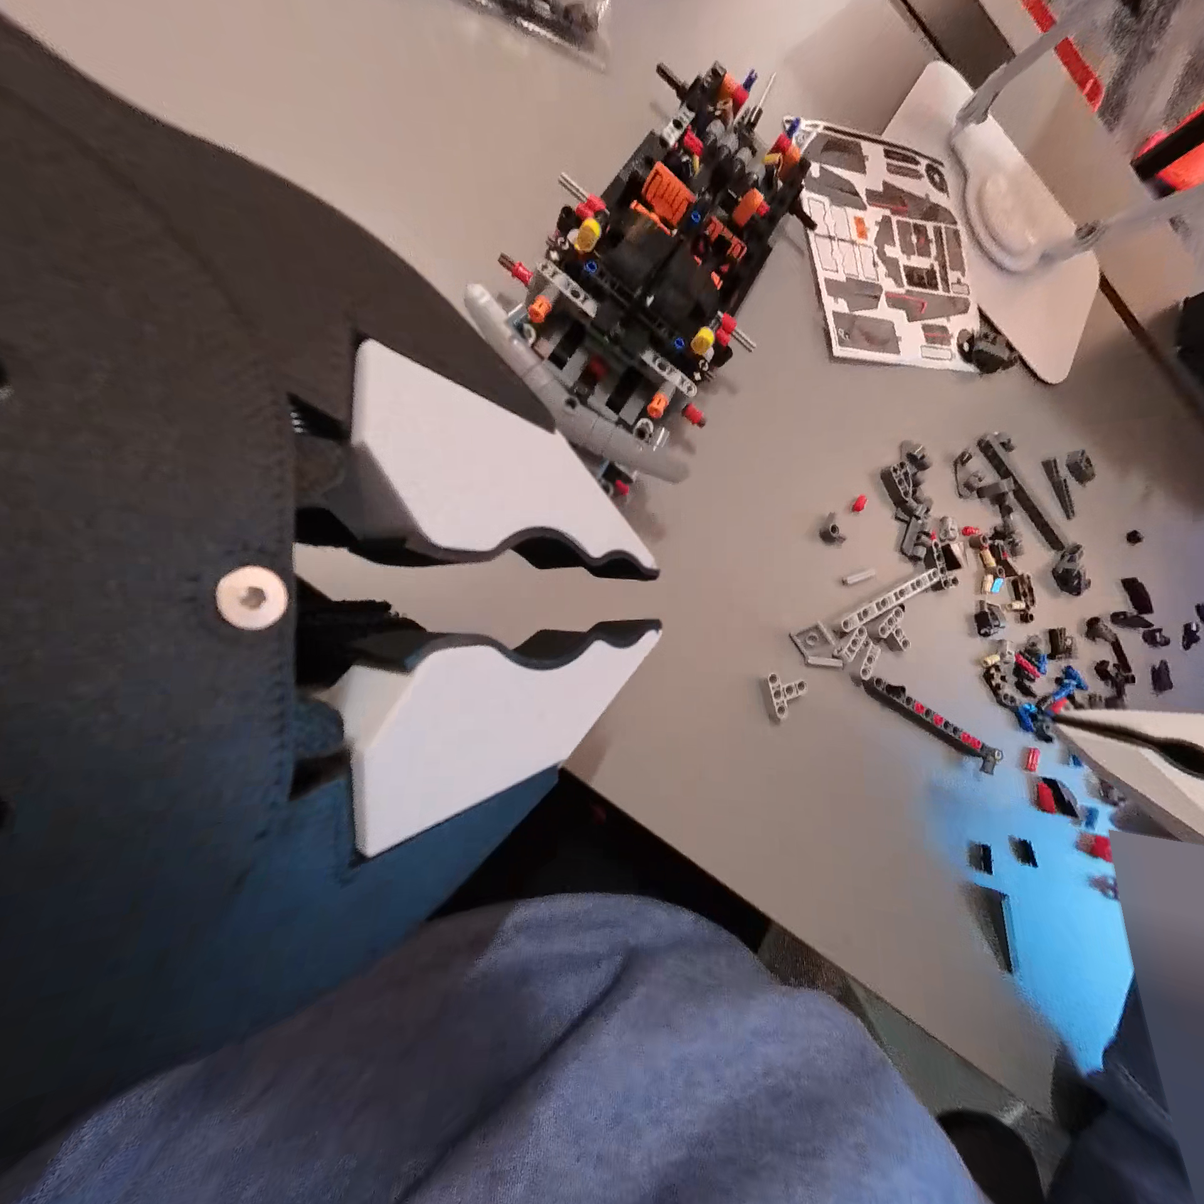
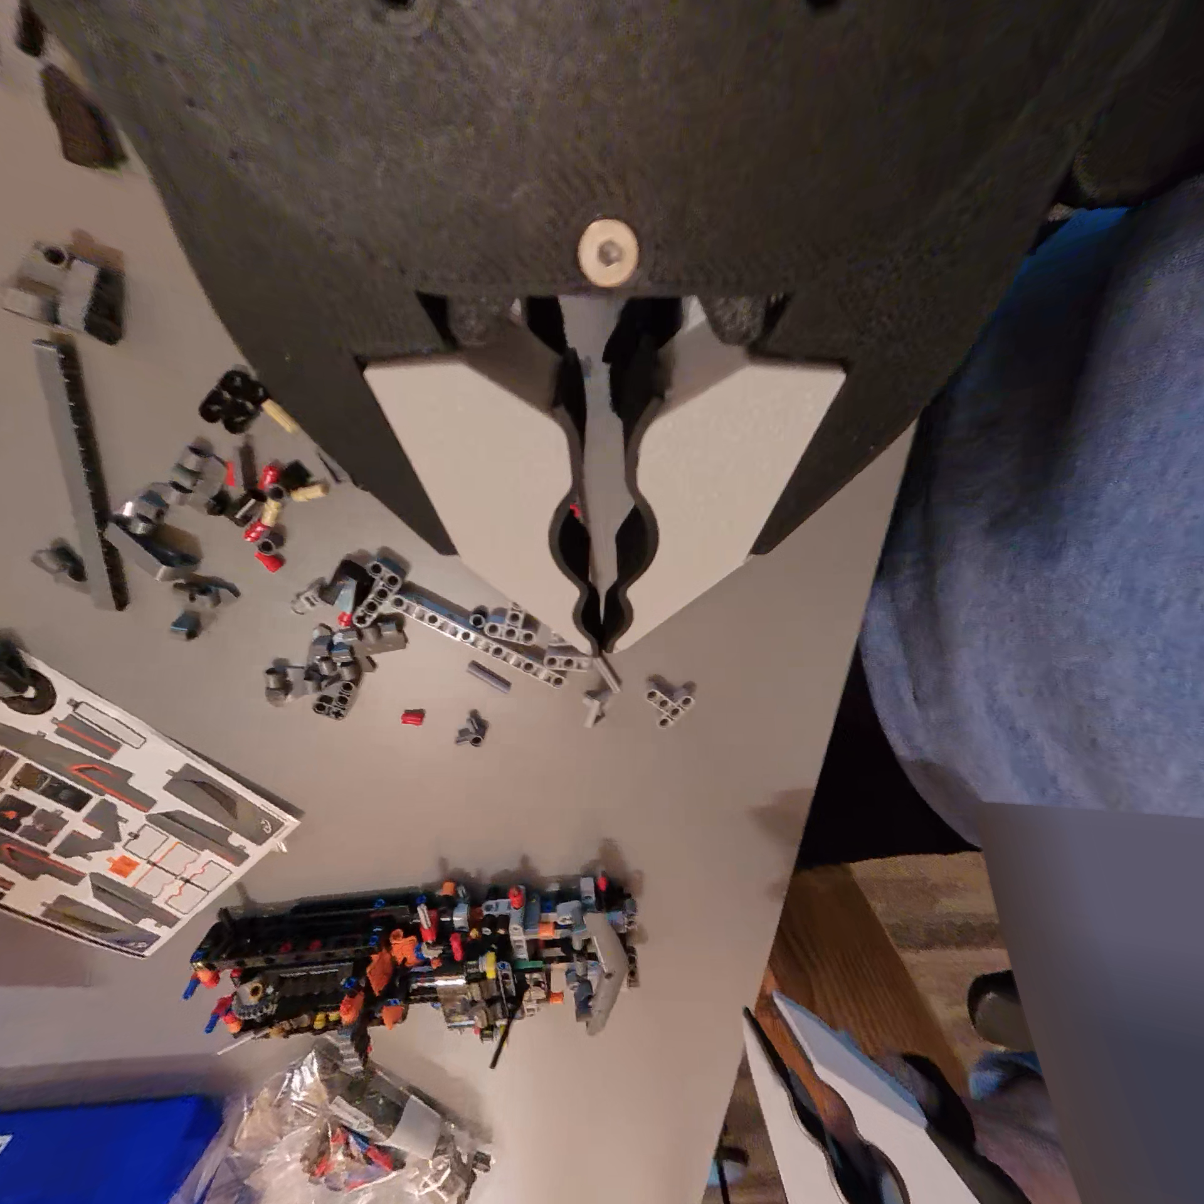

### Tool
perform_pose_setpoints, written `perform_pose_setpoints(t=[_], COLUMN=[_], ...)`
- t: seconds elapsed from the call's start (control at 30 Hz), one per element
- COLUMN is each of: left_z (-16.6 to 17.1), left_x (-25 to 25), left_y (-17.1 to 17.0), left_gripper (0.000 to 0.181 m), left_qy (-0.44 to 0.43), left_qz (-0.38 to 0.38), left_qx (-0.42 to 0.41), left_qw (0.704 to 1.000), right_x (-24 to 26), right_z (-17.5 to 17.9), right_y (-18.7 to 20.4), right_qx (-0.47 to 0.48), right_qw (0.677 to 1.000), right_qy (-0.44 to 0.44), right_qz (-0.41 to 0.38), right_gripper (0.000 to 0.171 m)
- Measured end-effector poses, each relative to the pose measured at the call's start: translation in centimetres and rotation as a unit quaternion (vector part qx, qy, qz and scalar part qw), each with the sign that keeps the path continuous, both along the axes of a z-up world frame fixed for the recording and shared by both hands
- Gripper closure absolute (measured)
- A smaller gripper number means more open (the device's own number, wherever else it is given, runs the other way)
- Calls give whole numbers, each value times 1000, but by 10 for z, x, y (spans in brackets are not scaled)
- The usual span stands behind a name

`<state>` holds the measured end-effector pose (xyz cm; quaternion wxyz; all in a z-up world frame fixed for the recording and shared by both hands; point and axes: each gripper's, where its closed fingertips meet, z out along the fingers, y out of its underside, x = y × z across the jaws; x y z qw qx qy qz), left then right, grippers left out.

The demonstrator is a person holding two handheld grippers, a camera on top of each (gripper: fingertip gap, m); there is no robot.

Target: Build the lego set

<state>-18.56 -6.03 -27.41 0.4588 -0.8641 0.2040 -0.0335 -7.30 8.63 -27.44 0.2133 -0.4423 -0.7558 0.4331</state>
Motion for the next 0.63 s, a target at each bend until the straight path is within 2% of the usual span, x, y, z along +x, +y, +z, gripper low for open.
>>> perform_pose_setpoints(t=[0.2, 0.37, 0.63], left_z=[-6, -16, -22], left_x=[27, 39, 56], left_y=[-13, -20, -39], left_gripper=[171, 172, 173], left_qy=[13, -16, 0], left_qz=[-26, -27, -26], left_qx=[-7, -19, -24], left_qw=[1000, 999, 999], right_x=[10, 8, 33], right_z=[13, 25, 39], right_y=[-24, -43, -92], right_qx=[25, 19, 15], right_qw=[1000, 999, 997], right_qy=[13, 32, 50], right_qz=[13, 30, 62], right_gripper=[171, 171, 171])
